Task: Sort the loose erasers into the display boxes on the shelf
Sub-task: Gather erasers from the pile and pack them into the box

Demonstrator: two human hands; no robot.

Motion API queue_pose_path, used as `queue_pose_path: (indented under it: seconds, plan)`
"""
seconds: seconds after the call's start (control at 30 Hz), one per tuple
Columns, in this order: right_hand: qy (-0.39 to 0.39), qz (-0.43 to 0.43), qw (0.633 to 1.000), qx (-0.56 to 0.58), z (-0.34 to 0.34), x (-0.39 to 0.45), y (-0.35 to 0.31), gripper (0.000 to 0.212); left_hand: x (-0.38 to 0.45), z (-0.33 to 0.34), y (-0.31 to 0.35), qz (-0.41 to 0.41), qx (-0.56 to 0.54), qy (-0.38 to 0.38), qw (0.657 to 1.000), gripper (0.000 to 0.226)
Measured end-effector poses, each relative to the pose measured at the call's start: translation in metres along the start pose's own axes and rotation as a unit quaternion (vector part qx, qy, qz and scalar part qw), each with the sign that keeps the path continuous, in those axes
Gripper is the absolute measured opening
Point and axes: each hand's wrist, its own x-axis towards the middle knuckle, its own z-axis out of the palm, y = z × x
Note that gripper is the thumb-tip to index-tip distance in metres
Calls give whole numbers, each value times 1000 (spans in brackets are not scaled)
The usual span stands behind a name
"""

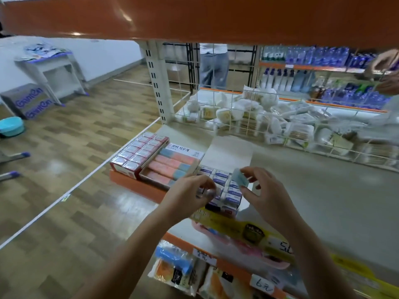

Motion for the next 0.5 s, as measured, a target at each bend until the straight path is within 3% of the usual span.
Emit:
queue_pose_path:
  seconds: [0.2,0.5]
  plan:
    - [-4,14,1000,-18,4,7,-2,34,7,3,-7,57,113,-35,991,26]
    - [17,58,997,-51,12,5,-9,34,17,-4,-15,119,178,-45,976,31]
